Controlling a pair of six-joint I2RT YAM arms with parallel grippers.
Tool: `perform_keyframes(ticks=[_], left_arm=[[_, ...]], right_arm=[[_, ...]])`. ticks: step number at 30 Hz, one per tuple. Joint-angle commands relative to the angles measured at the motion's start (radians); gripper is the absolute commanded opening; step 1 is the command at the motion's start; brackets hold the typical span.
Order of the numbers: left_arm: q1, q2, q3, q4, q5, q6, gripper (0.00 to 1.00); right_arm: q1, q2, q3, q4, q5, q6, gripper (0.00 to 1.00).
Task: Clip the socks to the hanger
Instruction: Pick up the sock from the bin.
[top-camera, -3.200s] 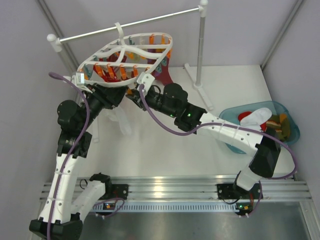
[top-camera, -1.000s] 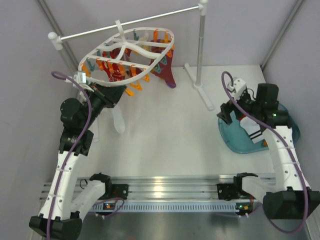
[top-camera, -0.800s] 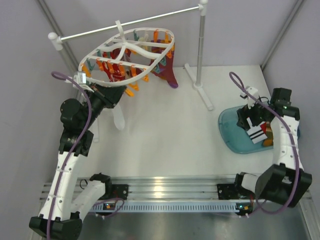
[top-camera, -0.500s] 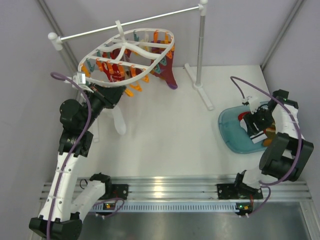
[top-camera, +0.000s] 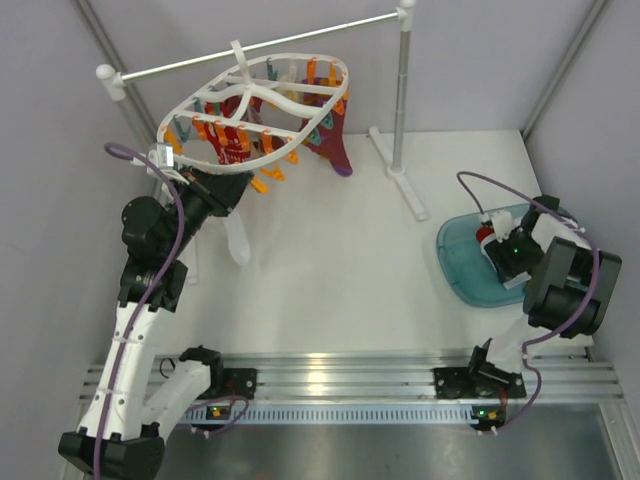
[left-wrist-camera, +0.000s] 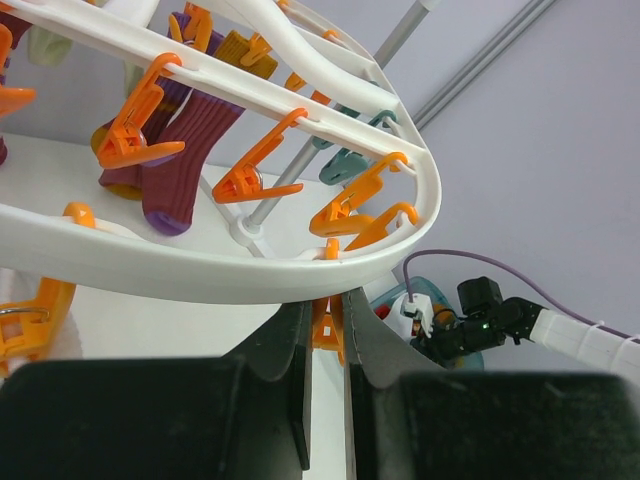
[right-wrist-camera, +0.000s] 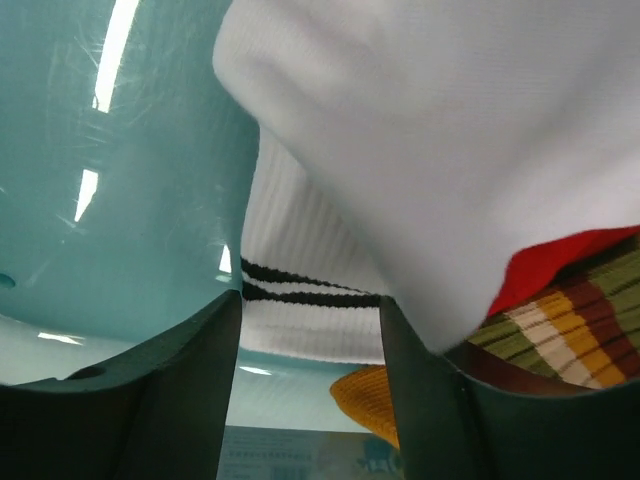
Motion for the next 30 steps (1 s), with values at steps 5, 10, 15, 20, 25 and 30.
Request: perform_keyframes(ticks=[5,10,15,20,25,30], left_arm=[[0.007,0.007,-0.001,0.022,-0.019,0.016,0.0],[0.007,0.004,-0.001,0.018,-0.021,0.018,0.0],[0.007,0.004,-0.004,0.016,-0.025,0.018,0.0],[0.007,0.003,-0.004,0.015,-0.024,0.021,0.0],[0.007,0.006,0.002,0.007,-0.027,0.024,0.0],[0.007,0.009,0.003,0.005,-0.029,0.021,0.0]], right_arm=[[0.002,0.019,0.021,-0.018,-0.029,0.041,0.14],[0.002,-0.036,0.114,-0.174,-0.204,0.112,0.0],[0.014,-0.061,0.183,-0.274,-0.406,0.228,0.0],[0.076,-0.044,0.15,-0.236,-0.482,0.388,0.0],[0.123,-0.012,0.092,-0.121,-0.505,0.563,0.01],[0.143,0.024,0.084,-0.092,-0.556,0.661,0.38]])
